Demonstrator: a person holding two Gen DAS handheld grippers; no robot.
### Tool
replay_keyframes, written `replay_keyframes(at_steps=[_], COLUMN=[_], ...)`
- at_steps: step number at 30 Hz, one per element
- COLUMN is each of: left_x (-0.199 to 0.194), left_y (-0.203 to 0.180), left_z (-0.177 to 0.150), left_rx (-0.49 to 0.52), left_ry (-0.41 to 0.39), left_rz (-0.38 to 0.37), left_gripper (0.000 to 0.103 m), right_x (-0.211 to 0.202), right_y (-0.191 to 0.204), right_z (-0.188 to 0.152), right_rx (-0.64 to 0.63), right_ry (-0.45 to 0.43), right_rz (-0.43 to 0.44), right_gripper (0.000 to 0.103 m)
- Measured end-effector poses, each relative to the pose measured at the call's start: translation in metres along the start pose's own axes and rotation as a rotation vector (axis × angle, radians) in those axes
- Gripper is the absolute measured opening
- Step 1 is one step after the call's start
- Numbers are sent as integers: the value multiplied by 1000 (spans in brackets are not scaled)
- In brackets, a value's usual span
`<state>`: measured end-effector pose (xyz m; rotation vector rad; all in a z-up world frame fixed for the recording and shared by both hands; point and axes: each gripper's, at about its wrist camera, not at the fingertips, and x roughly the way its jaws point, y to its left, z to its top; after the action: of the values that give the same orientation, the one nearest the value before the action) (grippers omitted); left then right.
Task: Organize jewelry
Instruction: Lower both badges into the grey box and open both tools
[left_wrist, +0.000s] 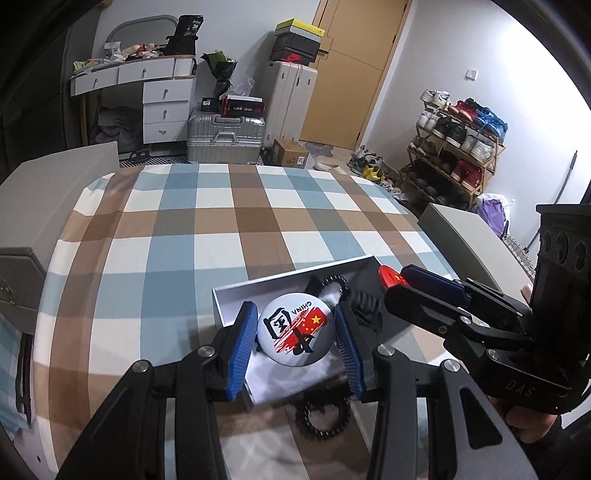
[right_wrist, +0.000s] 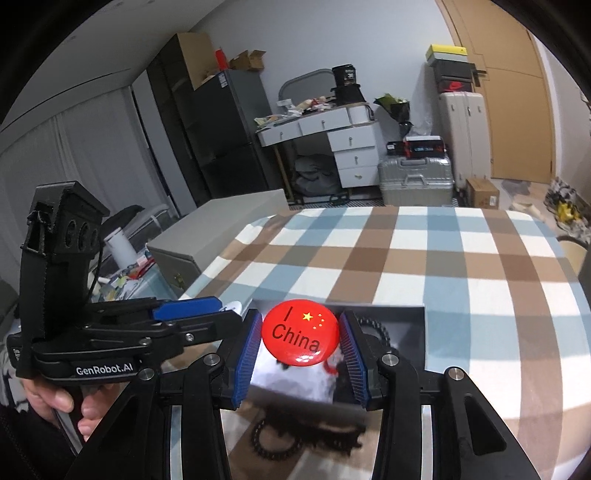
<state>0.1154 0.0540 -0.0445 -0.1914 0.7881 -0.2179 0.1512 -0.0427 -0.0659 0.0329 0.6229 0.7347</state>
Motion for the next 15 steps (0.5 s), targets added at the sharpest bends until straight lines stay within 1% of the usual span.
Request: replay_keyframes(at_steps=[5, 11, 15], left_x=[10, 22, 25], left_y=[3, 5, 5], left_z=[3, 3, 3], left_rx=[1, -10, -9], left_ry=[21, 60, 72], left_rz=[-15, -50, -47], left_gripper=[37, 37, 37], right_x=[14, 25, 31], right_y=[-7, -14, -16], right_z=[8, 8, 6], right_rx=[6, 14, 7], right_ry=[7, 25, 43], right_rz=[8, 6, 0], right_gripper=[42, 42, 42])
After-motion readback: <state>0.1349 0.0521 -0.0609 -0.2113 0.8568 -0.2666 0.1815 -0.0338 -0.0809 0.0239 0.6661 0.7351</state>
